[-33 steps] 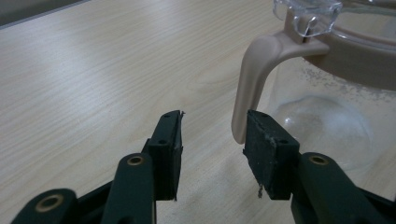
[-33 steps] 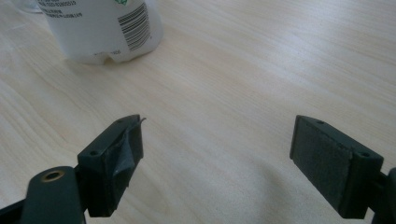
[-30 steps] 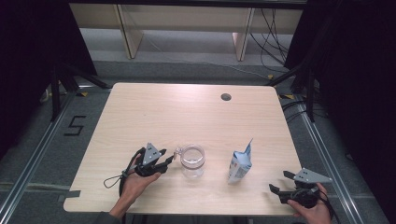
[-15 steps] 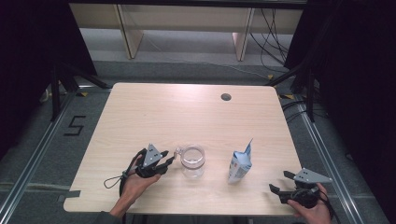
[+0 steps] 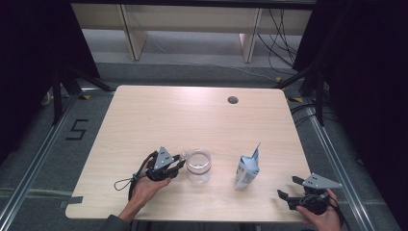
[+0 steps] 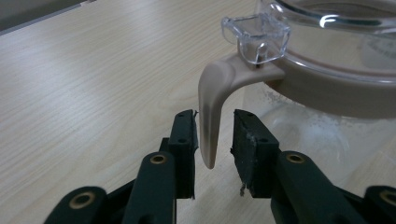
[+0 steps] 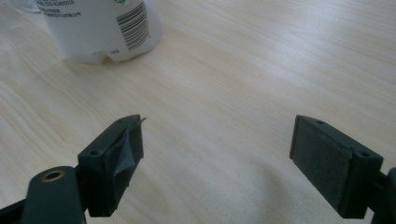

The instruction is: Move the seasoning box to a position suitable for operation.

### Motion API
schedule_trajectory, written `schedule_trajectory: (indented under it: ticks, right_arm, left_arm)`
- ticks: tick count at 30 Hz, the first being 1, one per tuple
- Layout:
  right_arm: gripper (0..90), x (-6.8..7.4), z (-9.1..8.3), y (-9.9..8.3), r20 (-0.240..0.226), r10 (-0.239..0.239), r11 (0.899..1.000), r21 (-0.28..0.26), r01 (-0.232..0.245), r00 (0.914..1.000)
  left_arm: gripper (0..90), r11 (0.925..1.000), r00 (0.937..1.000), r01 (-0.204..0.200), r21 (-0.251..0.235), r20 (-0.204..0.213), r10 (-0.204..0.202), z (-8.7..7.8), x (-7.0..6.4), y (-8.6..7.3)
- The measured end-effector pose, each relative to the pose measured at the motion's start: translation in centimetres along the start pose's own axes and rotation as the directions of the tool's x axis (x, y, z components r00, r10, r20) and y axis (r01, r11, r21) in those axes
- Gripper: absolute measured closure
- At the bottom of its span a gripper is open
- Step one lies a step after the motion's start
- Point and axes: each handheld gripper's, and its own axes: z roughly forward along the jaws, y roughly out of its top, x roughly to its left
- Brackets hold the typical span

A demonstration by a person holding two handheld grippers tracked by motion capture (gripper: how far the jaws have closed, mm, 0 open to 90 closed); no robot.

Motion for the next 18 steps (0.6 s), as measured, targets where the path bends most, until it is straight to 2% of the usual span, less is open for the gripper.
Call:
schedule_trajectory:
  ticks: [6,7,8,11,12,15,18]
  right_arm:
    - [18.3,0.02,0.03,-0.01,0.000,-0.001,1.000,0.004,0.001,1.0000]
    - [18.3,0.02,0.03,-0.01,0.000,-0.001,1.000,0.004,0.001,1.0000]
    - [18.4,0.01,0.03,-0.01,-0.001,0.002,1.000,0.006,-0.002,1.0000]
    - [18.4,0.01,0.03,-0.01,0.000,0.002,1.000,0.006,-0.002,1.0000]
    - [18.4,0.02,0.02,-0.01,-0.001,0.004,1.000,0.005,-0.004,1.0000]
    - [18.4,0.02,0.08,-0.03,-0.014,0.013,1.000,0.004,-0.013,0.9998]
    - [18.4,0.02,0.08,-0.03,-0.014,0.014,1.000,0.005,-0.014,0.9998]
  left_arm:
    - [74.7,1.0000,1.0000,-0.002,-0.002,0.002,0.002,0.32,0.25,-0.11]
    - [74.7,0.9999,0.9999,0.014,-0.007,-0.006,-0.014,0.35,0.20,-0.13]
    - [80.1,0.9999,1.0000,0.002,-0.011,-0.006,-0.002,0.36,0.29,-0.07]
    - [81.2,0.9999,0.9999,0.008,-0.012,-0.006,-0.009,0.37,0.16,-0.08]
    - [81.7,1.0000,0.9997,-0.006,-0.001,-0.022,0.006,0.24,0.13,-0.01]
    - [81.9,0.9999,0.9989,0.010,0.002,-0.046,-0.010,0.12,-0.36,-0.02]
    - [82.0,1.0000,0.9983,0.007,-0.003,-0.057,-0.007,0.07,-0.56,-0.02]
